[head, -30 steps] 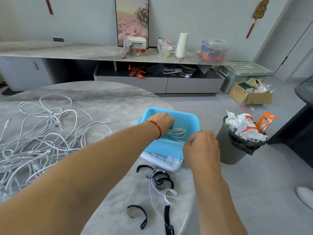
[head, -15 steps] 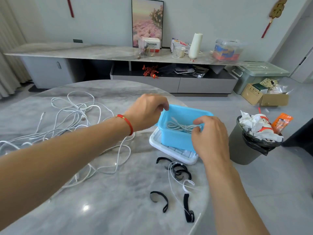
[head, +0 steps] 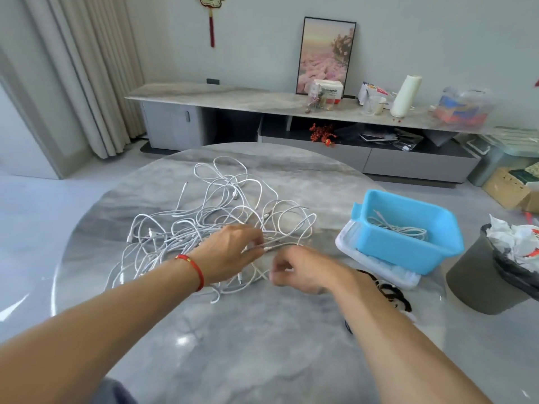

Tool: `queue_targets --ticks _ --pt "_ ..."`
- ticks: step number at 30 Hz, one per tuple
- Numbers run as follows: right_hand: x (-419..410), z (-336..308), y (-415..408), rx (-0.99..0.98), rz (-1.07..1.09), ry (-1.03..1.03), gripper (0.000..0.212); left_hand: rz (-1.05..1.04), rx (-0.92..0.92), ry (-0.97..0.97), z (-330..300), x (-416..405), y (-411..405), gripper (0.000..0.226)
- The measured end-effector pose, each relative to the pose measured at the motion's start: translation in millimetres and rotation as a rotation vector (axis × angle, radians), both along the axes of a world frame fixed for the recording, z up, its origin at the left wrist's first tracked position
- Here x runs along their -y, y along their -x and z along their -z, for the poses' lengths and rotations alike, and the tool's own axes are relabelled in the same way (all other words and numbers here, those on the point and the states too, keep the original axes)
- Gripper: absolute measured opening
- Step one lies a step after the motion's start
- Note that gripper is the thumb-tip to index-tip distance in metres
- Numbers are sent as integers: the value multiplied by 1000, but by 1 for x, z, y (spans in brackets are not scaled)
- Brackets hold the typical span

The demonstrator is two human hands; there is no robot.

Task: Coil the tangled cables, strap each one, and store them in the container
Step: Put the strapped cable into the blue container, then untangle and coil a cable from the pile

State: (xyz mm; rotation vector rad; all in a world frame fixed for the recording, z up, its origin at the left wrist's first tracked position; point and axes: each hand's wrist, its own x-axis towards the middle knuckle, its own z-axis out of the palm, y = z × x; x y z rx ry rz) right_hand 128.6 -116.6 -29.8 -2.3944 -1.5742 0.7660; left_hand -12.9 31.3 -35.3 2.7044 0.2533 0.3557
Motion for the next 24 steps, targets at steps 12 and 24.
queue_targets --ticks 12,24 --pt "10 -42 10 -369 203 -710 46 -47 28 85 1 -17 13 55" --pt "1 -51 5 -429 530 -869 40 -267 -27 -69 10 -38 -4 15"
